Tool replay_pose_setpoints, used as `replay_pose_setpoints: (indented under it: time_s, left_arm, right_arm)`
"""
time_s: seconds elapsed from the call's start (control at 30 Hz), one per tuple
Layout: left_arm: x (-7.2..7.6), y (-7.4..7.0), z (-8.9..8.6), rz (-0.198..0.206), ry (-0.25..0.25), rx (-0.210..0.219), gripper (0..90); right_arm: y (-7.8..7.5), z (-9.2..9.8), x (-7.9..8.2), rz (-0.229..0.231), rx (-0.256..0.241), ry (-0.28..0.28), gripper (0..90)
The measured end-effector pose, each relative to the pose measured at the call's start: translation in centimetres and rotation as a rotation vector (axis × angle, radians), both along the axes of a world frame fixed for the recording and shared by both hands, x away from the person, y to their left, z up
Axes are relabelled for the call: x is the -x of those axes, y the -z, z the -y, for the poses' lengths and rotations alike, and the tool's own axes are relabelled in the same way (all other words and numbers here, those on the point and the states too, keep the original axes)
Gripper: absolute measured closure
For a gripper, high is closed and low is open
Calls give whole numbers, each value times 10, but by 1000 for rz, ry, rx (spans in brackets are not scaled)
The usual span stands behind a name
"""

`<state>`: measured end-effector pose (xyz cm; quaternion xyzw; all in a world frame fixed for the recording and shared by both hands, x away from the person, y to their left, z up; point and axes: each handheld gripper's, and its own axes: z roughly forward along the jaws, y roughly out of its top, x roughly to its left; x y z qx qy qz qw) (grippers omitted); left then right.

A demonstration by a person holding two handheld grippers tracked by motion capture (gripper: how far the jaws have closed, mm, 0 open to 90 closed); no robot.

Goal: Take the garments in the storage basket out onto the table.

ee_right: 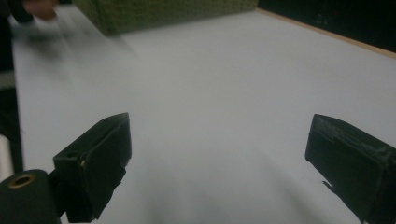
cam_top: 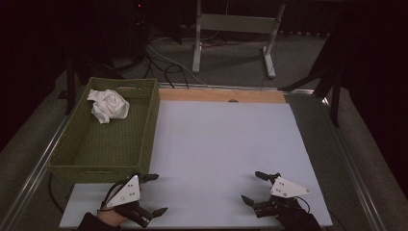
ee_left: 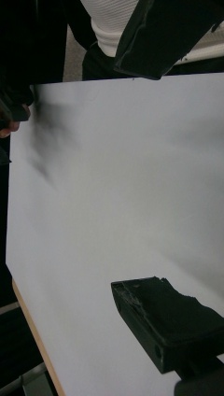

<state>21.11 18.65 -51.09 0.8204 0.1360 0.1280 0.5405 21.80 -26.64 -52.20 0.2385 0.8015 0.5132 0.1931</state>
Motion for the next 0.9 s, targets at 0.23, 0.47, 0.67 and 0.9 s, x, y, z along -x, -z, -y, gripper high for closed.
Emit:
replay_pose_setpoints:
  time_s: [0.23,0.47,0.67,0.9]
  left_arm:
    - [1,0,-1,-5,31,-18,3]
    - [1,-1,0,-30,68,-32,3]
    - [-2,-3,0,-86,120,-37,3]
    - [0,-7,5,-111,173,-49,3]
  right_arm:
    - [4,2,-1,-21,37,14,71]
    - [4,0,0,-20,51,15,72]
    - [3,-1,0,-20,48,13,72]
    - [3,-3,1,-20,58,7,72]
